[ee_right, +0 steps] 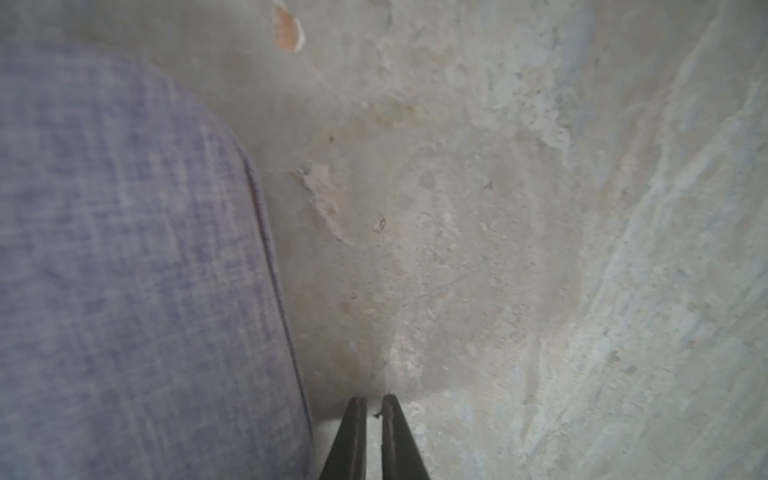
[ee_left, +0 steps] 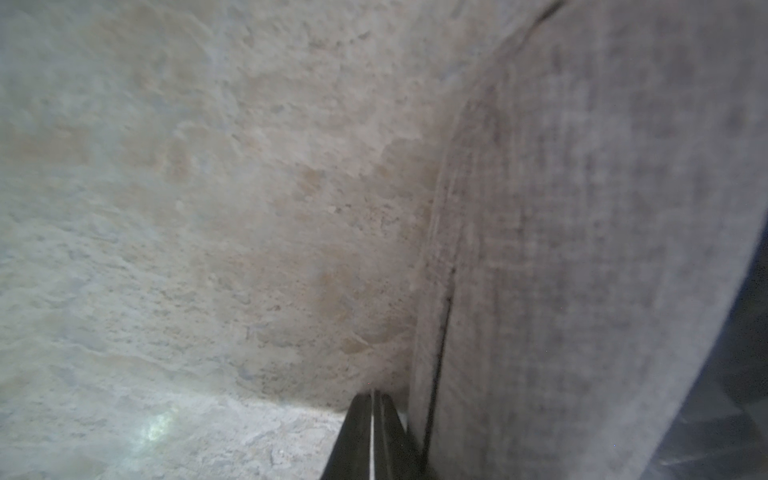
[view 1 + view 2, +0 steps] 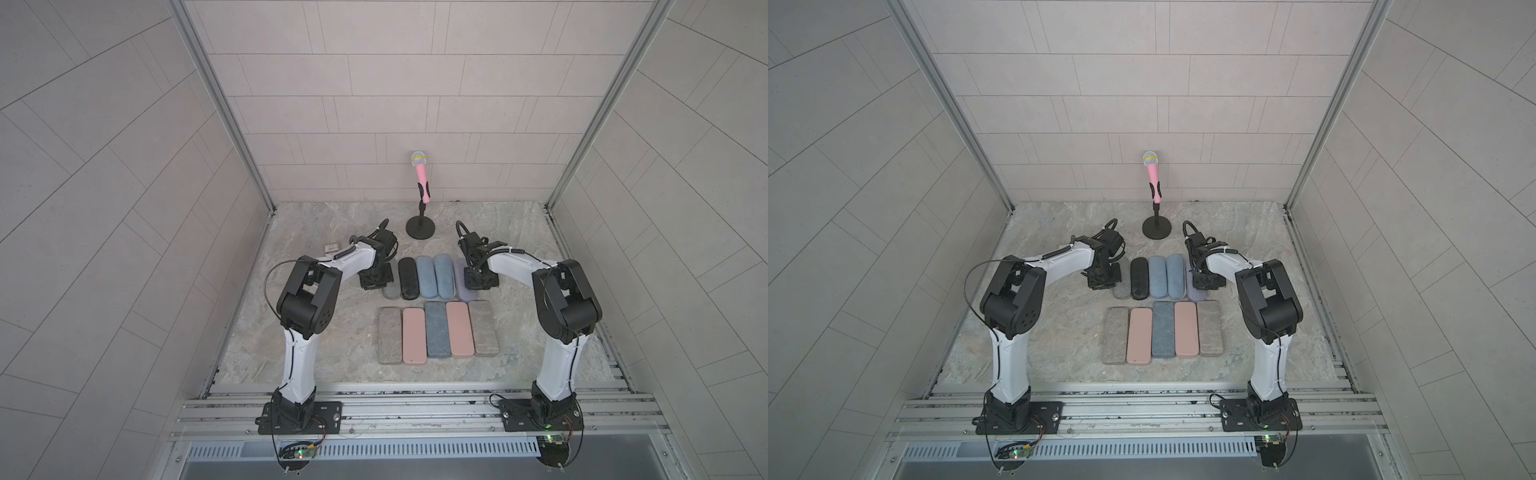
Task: Close the glasses case
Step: Move the glasses case to the center of the board, then reset both arms
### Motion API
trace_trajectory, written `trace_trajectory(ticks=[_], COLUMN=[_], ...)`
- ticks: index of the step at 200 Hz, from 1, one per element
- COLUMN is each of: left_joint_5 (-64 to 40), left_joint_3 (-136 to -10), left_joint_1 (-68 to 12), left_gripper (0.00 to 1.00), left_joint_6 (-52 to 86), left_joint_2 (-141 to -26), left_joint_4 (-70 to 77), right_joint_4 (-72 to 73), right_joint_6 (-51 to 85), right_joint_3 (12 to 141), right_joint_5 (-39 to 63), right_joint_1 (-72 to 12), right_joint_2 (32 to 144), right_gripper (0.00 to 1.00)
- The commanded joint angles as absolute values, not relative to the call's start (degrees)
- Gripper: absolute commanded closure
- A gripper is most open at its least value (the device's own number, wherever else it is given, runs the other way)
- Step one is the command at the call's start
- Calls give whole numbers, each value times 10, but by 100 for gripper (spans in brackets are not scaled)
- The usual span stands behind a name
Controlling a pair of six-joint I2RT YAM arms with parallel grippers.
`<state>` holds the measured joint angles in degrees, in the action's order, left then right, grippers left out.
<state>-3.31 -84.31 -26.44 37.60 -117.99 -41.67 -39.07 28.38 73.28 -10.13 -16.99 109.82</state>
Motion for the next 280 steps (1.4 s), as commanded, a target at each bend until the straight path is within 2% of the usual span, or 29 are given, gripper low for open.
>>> trace_trajectory(ticks=[1,28,34,42,50,64,66,70,82,85,116,142,153,174,195,217,218,221,224,253,280], left_joint_5=[-6,20,27,37,47,68,73,81,100,102,160,272,326,365,339,314,313,307,304,279,227], left_joint_3=[-864,-868,-867,-863,-857,-843,-841,-836,-817,-810,-722,-630,-583,-466,-344,-268,-266,-261,-257,-247,-185], left_joint_1=[-265,-248,-242,-233,-223,-206,-203,-198,-184,-181,-156,-151,-151,-150,-130,-109,-108,-106,-105,-92,-64], left_gripper=[89,88,83,70,55,34,33,31,27,26,26,26,26,25,20,14,14,3,0,0,0], left_joint_6=[368,358,356,353,349,337,336,332,319,315,255,182,143,64,26,10,8,2,-6,-13,10], left_joint_2=[-1170,-1143,-1135,-1123,-1110,-1084,-1080,-1072,-1046,-1040,-952,-879,-854,-811,-789,-798,-800,-803,-807,-821,-875], left_joint_4=[-453,-471,-473,-475,-473,-464,-462,-458,-440,-433,-337,-236,-178,-20,185,319,323,336,355,408,570], right_joint_4=[-425,-420,-411,-396,-378,-339,-332,-325,-296,-286,-210,-83,-29,44,80,159,164,180,191,279,415], right_joint_6=[309,311,309,306,305,301,300,300,294,290,267,225,204,162,136,123,122,119,114,94,74], right_joint_3=[732,713,704,689,670,632,625,616,584,574,493,399,348,281,252,221,220,217,214,208,177], right_joint_5=[-180,-227,-232,-237,-240,-238,-239,-240,-240,-241,-279,-316,-327,-323,-327,-331,-331,-330,-329,-308,-250], right_joint_1=[-172,-167,-166,-163,-160,-152,-150,-148,-143,-142,-132,-114,-103,-85,-78,-67,-67,-65,-65,-54,-49], right_joint_2=[1061,1020,1008,988,965,922,911,902,863,849,748,651,622,607,624,659,661,667,672,704,734], right_gripper=[88,85,83,77,67,41,34,29,3,0,0,0,0,0,0,0,0,0,0,0,0])
